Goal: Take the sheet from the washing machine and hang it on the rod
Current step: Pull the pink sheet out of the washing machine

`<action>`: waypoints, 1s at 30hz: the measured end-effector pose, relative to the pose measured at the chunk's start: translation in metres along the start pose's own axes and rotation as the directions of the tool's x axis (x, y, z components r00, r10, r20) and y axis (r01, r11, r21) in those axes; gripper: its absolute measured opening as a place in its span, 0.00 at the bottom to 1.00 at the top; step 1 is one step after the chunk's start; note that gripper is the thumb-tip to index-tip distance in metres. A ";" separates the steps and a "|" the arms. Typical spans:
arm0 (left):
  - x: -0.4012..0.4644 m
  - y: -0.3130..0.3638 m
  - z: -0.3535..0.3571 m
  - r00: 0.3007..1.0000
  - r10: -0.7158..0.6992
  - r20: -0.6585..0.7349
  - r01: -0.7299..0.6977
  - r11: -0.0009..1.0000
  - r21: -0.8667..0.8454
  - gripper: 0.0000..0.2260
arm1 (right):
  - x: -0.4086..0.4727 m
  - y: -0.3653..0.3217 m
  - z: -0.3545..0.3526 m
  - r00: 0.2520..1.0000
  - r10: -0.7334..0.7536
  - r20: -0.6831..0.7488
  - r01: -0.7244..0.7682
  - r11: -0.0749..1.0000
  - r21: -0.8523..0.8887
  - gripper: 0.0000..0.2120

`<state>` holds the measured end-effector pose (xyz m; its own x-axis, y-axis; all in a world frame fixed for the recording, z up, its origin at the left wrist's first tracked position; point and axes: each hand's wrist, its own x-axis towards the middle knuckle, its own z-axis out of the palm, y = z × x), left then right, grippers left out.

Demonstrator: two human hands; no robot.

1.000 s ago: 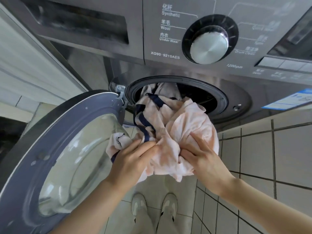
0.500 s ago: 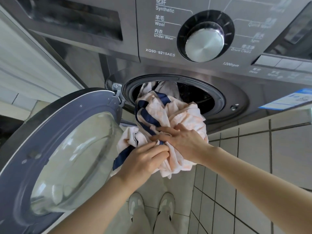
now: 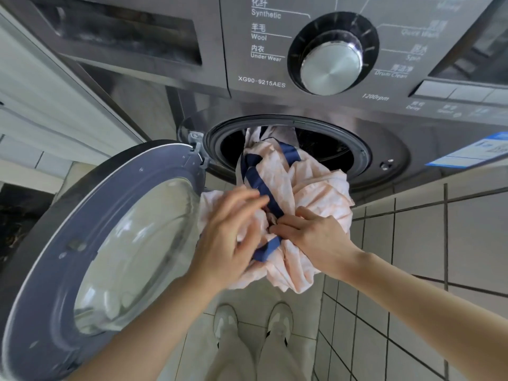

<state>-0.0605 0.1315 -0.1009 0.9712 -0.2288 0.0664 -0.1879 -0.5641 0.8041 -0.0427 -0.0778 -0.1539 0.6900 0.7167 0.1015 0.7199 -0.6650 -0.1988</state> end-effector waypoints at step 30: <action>0.030 0.001 -0.011 0.860 0.156 0.486 -0.139 0.988 -0.070 0.20 | -0.054 -0.141 -0.060 0.904 0.415 -0.102 -0.423 0.903 -0.076 0.13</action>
<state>-0.0301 0.1327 -0.0912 0.7349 -0.6700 -0.1049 -0.3102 -0.4696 0.8266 -0.1768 -0.0352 -0.0733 0.9302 0.3505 0.1085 0.3638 -0.9196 -0.1483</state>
